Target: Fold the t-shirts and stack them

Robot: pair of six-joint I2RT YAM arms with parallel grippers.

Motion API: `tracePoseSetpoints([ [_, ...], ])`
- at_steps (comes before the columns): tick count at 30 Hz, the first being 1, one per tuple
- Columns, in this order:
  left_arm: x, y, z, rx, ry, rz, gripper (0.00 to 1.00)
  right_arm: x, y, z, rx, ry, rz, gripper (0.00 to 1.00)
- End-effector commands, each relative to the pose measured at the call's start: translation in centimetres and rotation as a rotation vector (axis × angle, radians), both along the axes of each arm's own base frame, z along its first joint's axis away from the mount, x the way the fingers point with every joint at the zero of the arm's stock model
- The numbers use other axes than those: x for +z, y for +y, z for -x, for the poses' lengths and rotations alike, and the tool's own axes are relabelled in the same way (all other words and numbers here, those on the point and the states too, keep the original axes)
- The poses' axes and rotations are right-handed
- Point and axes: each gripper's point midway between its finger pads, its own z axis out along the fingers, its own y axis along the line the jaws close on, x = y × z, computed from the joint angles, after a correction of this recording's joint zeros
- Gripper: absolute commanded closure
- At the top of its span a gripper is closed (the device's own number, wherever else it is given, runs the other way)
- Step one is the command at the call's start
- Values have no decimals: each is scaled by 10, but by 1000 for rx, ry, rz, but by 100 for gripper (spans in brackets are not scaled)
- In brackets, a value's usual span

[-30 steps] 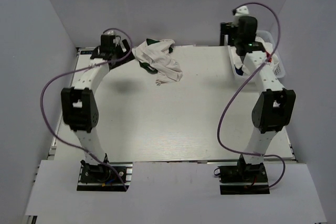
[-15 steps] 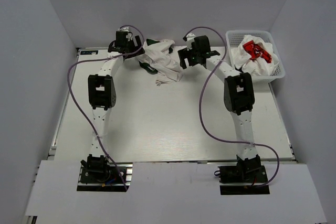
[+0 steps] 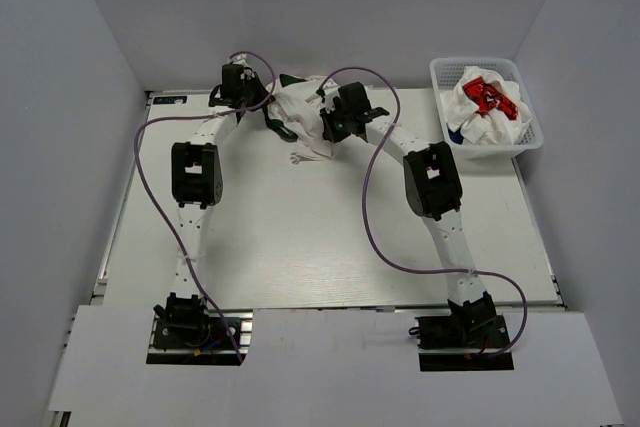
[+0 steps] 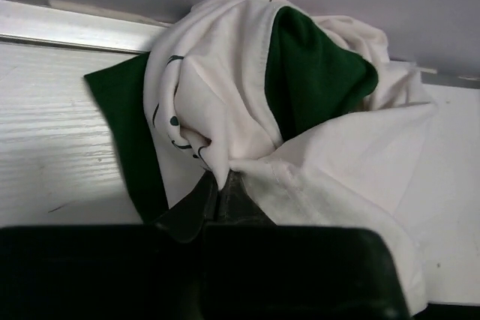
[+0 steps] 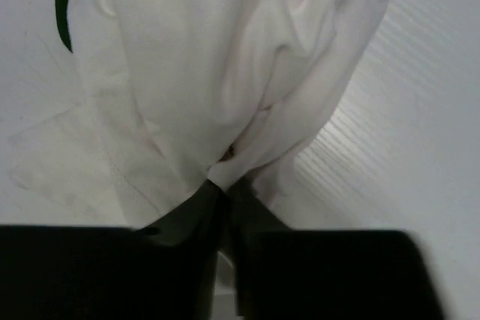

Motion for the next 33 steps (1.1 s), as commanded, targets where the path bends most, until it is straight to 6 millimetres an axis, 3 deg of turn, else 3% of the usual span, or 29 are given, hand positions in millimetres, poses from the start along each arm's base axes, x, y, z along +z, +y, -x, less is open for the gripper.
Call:
tracePoseSetpoints([
  [1,49,-20,4,-81,-92,84,100,9,6,-1,-4,1,-30,95],
  [2,50,-20,10,-89,-84,88,100,10,4,-2,-38,9,-27,100],
  [3,61,-20,13,-94,-106,79,100,19,-3,-2,-63,12,-14,100],
  [4,61,-17,21,-88,-92,66,100,33,-8,-1,-77,-3,-8,100],
  [5,103,-13,28,-86,-157,44,100,40,-11,0,-86,-10,-7,100],
  [6,120,-11,36,-92,-179,33,100,80,-13,0,-94,-74,-37,100],
  [7,111,-6,52,-87,-146,7,100,64,-25,13,-122,-55,18,100],
  [8,169,0,71,-77,-236,-15,100,137,-30,21,-134,-163,-42,100],
  [9,191,2,85,-80,-286,-20,100,136,-32,28,-139,-180,-60,100],
  [10,224,2,120,-90,-341,-23,100,198,-41,49,-146,-282,-140,100],
  [11,195,4,124,-78,-281,-34,100,182,-49,66,-145,-246,-117,100],
  [12,254,9,158,-79,-390,-36,100,193,-53,74,-159,-258,-147,100],
  [13,246,14,178,-74,-383,-51,100,183,-60,86,-169,-244,-145,100],
  [14,259,19,196,-60,-409,-53,100,222,-74,112,-173,-304,-192,100],
  [15,256,16,217,-70,-411,-51,100,233,-75,123,-196,-295,-252,100],
  [16,301,21,251,-62,-510,-31,100,252,-82,154,-177,-307,-319,100],
  [17,314,22,267,-57,-540,-14,100,255,-83,165,-155,-309,-333,100],
  [18,317,25,283,-57,-551,-13,100,274,-89,182,-145,-328,-380,100],
  [19,330,24,300,-68,-580,4,100,280,-84,194,-100,-331,-430,100],
  [20,360,28,327,-65,-659,12,100,293,-88,207,-91,-352,-461,100],
  [21,370,32,338,-48,-677,20,100,311,-95,220,-86,-385,-496,100],
  [23,385,39,357,-22,-698,18,100,323,-103,230,-112,-402,-526,100],
  [24,405,41,376,-20,-751,25,100,348,-117,244,-135,-462,-564,100],
  [27,427,43,403,-32,-814,34,100,372,-138,261,-197,-527,-608,100],
  [29,428,40,404,-39,-805,58,100,362,-155,255,-311,-505,-573,100],
  [30,422,38,401,-50,-785,58,100,354,-161,249,-367,-484,-557,100],
  [32,392,30,377,-74,-689,70,100,321,-173,235,-493,-396,-481,100],
  [33,377,28,365,-73,-639,76,100,294,-170,222,-529,-327,-436,100],
])
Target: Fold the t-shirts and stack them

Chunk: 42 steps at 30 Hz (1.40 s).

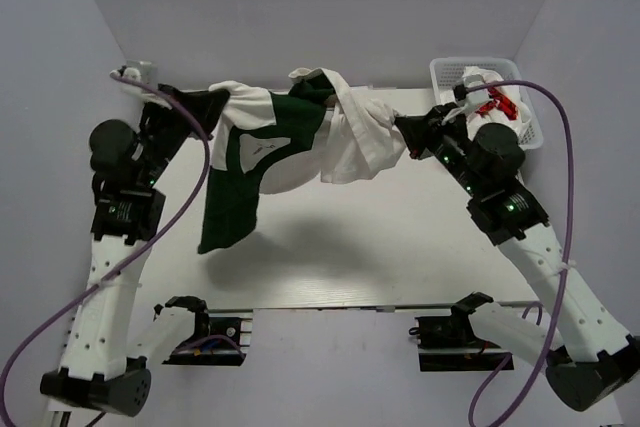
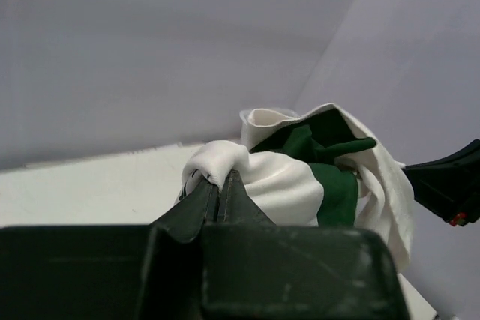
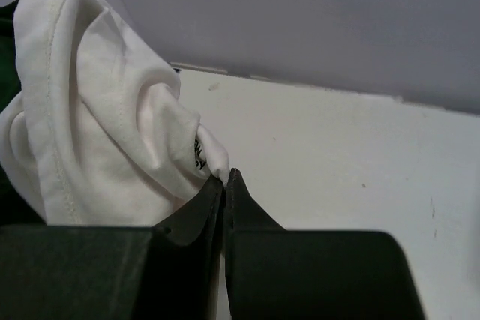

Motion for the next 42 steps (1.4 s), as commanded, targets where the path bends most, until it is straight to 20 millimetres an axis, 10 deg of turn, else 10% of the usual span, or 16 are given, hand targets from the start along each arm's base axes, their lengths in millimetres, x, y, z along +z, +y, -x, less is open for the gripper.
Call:
tracePoseSetpoints([
  [1,-75,-8,-60,3,239,-1,100,-85,-30,-39,-258,282,92,100],
  [4,-138,-14,-103,5,424,-19,69,-153,-32,-61,-319,472,161,100],
  [5,-171,-15,-109,8,556,-38,52,-171,-39,-64,-356,528,186,100],
  [6,-213,-17,-125,10,685,-65,11,-200,-49,-76,-418,620,238,100],
  [7,-221,-17,-130,10,723,-80,0,-208,-54,-79,-454,657,237,100],
  [11,-254,1,-122,119,792,-103,0,-237,-86,-84,-641,785,337,18],
  [12,-269,9,-114,156,811,-112,0,-234,-88,-86,-656,773,338,12],
  [15,-266,18,-91,208,802,-76,0,-231,-78,-86,-587,739,314,11],
  [22,-336,53,-38,417,1007,-49,0,-234,-29,-65,-252,624,303,11],
  [36,-391,15,-80,253,1111,-128,0,-295,36,-98,-128,661,454,9],
  [42,-436,1,-94,234,1193,-219,12,-320,29,-115,-240,708,536,22],
])
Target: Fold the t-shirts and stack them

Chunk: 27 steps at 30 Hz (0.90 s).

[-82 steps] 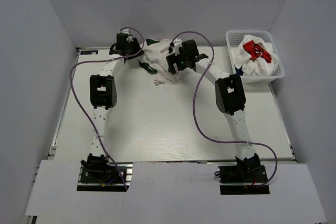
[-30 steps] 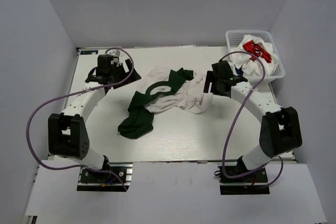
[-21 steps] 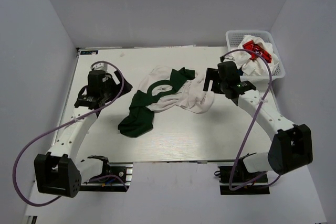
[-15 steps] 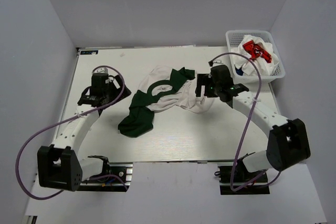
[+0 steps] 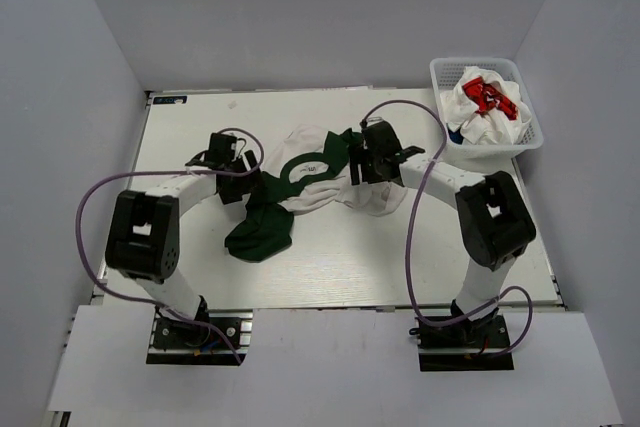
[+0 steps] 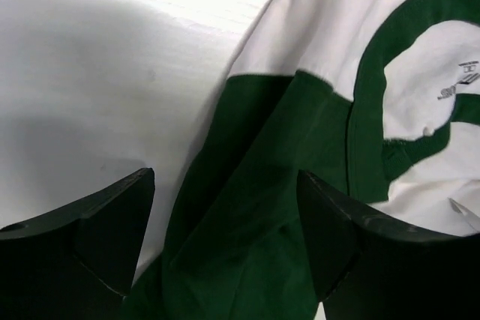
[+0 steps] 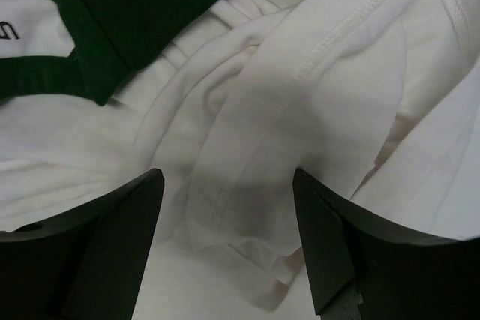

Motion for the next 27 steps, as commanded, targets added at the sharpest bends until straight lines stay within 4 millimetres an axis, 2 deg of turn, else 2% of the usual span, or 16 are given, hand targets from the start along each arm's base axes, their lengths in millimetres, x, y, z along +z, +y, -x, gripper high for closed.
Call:
tracePoseSetpoints([
  [1,3,-10,-21,-39,-46,-23,15,4,-7,-17,-76,-39,60,26],
  [5,-14,-23,-26,-61,-13,-24,39,-9,-16,-18,-123,-25,86,31],
  [7,-14,-26,-30,-62,-25,-33,69,-14,-14,-18,-116,-19,82,41],
  [8,-11,-21,-32,-44,-39,-57,85,-16,-12,-18,-106,-17,86,49],
  [9,-2,-19,-38,-34,-65,-64,100,-14,-12,-20,-114,-25,81,71],
  [11,32,-14,-47,-5,-158,-75,100,-3,-15,-21,-125,-46,83,98],
  [12,50,-13,-52,6,-209,-73,100,3,-20,-20,-144,-54,95,100],
  [13,67,-11,-52,5,-260,-76,100,18,-37,-22,-206,-107,133,100],
  [15,126,-5,-51,26,-417,-64,100,70,-48,-20,-253,-216,89,100],
  [17,163,6,-43,63,-508,-82,100,91,-67,-14,-301,-295,106,100],
  [18,179,12,-38,84,-542,-88,100,139,-81,-7,-340,-411,52,100],
  [19,217,23,-25,129,-631,-91,100,156,-86,-4,-357,-458,33,100],
  [20,233,29,-17,151,-668,-93,100,167,-97,0,-393,-495,35,100],
  [21,252,35,-9,176,-711,-93,100,213,-115,15,-445,-603,-11,100],
  [24,312,63,29,306,-856,-78,100,278,-146,44,-526,-756,-79,100],
  [27,365,87,68,410,-973,-61,100,321,-174,71,-600,-864,-112,100],
])
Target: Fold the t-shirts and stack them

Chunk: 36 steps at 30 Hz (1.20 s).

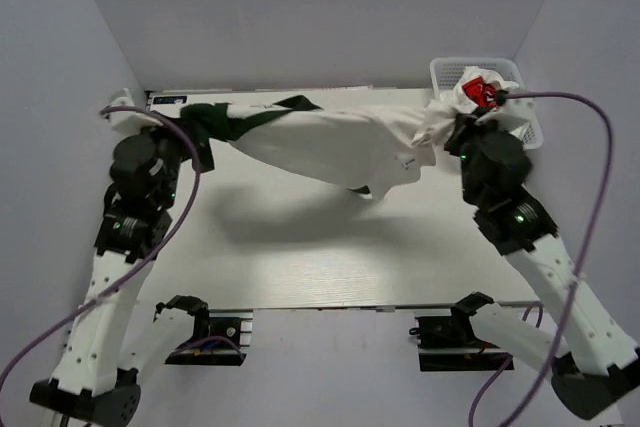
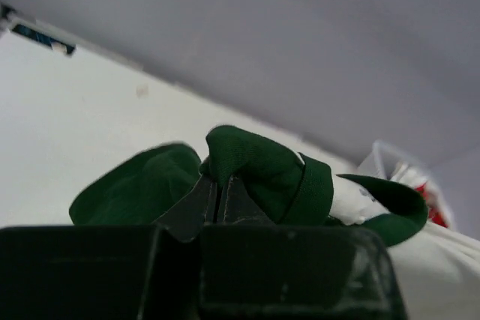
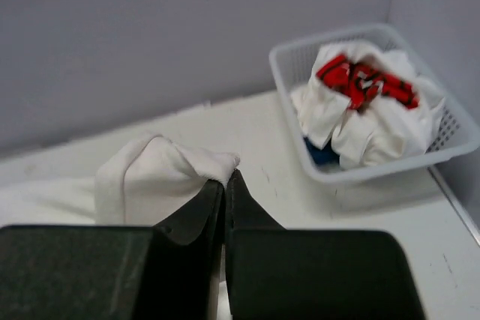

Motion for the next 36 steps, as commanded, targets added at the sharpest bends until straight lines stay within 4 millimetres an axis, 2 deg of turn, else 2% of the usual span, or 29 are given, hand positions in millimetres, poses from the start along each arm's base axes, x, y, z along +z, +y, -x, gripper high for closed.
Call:
tracePoseSetpoints([
  [1,46,43,37,191,-90,39,100,54,-54,32,-188,-149,-18,100],
  [2,48,51,47,225,-83,46,100,62,-62,40,-216,-169,-17,100],
  [3,65,58,58,250,-116,66,100,69,-70,46,-244,-184,-22,100],
  [4,75,67,71,285,-139,75,100,87,-84,64,-273,-236,-58,100],
  [5,81,71,79,297,-155,81,100,93,-90,70,-284,-249,-54,100],
  [7,97,72,95,282,-195,106,100,111,-102,90,-290,-302,-92,100],
  [9,111,70,110,246,-252,128,100,121,-104,101,-262,-333,-110,100],
  [11,118,62,113,191,-277,132,100,130,-100,108,-207,-366,-124,100],
  [13,117,56,114,151,-278,131,100,127,-96,106,-188,-354,-117,100],
  [15,106,45,100,112,-243,118,100,117,-96,97,-219,-314,-104,100],
  [16,102,31,89,48,-235,113,100,112,-97,93,-240,-296,-94,100],
  [17,93,23,81,15,-210,106,100,99,-92,85,-243,-263,-72,100],
  [19,60,11,61,-24,-118,97,100,80,-81,68,-232,-209,-31,100],
  [20,28,4,42,-34,-35,79,100,55,-75,58,-229,-156,-2,100],
  [22,-7,-1,23,-30,50,71,100,24,-65,37,-239,-75,36,100],
  [23,-34,-3,13,-27,115,56,100,2,-60,29,-235,-32,47,100],
  [24,-63,-4,-5,-1,196,34,100,-34,-54,11,-241,60,104,100],
  [26,-101,-3,-25,37,291,14,100,-65,-41,-5,-198,122,109,100],
  [27,-116,2,-35,67,329,0,100,-92,-33,-22,-157,191,128,100],
  [28,-157,0,-53,82,438,-32,100,-118,-27,-35,-142,263,164,100],
  [29,-166,-7,-65,64,471,-34,100,-124,-27,-46,-131,271,156,100],
  [30,-181,-8,-76,56,516,-44,100,-157,-14,-65,-94,366,195,100],
  [31,-193,-14,-87,37,552,-45,100,-165,-14,-71,-81,398,223,100],
  [32,-213,-28,-104,-25,624,-59,96,-192,-15,-74,-72,491,266,100],
  [33,-220,-32,-112,-45,649,-64,71,-186,-11,-83,-69,496,265,100],
  [34,-223,-34,-120,-45,665,-67,52,-197,-6,-95,-65,536,277,100],
  [35,-225,-36,-130,-49,681,-80,33,-196,-6,-98,-62,559,286,100],
  [36,-224,-32,-134,-44,685,-86,9,-196,-4,-100,-59,562,288,92],
])
